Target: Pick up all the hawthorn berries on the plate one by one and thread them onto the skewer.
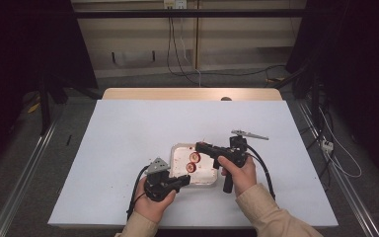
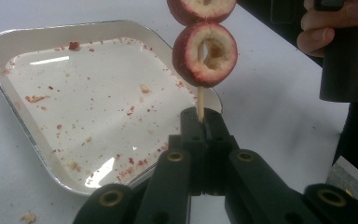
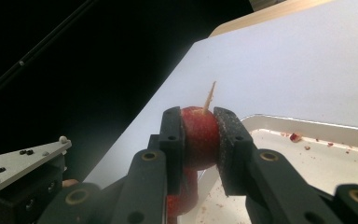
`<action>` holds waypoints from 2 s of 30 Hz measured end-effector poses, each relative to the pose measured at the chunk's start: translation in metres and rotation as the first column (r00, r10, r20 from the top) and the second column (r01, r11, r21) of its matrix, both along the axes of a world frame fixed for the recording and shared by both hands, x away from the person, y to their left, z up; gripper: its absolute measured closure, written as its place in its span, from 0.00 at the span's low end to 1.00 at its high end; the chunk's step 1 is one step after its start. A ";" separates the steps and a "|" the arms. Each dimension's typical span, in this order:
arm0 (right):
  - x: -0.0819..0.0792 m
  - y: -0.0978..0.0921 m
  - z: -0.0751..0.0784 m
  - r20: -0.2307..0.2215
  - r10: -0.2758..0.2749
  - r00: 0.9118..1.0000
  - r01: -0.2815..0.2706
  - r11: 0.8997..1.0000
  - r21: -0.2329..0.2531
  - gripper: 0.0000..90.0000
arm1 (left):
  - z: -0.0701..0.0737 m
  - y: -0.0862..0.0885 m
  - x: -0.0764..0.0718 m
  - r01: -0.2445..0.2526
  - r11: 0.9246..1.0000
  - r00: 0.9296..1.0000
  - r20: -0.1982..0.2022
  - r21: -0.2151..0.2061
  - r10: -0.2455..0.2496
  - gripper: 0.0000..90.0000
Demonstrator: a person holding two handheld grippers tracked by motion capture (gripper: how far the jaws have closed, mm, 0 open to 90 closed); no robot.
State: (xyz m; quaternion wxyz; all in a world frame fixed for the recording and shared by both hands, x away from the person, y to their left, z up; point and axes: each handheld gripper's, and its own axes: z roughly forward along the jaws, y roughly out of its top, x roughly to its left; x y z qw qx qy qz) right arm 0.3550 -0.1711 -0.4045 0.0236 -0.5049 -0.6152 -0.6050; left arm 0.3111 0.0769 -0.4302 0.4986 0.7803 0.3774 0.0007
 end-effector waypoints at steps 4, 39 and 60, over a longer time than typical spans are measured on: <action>0.000 0.000 0.000 0.000 -0.003 1.000 0.003 1.000 -0.003 0.83 | 0.000 0.000 0.000 -0.003 1.000 1.000 0.001 0.002 0.003 1.00; -0.007 -0.001 -0.004 0.009 -0.004 1.000 0.004 0.999 -0.032 0.83 | -0.001 -0.001 0.002 -0.009 0.999 1.000 -0.005 0.035 0.009 1.00; -0.005 -0.002 -0.004 0.083 -0.040 0.996 0.047 0.995 -0.083 0.58 | 0.002 0.001 0.004 -0.018 1.000 1.000 -0.004 0.001 0.018 1.00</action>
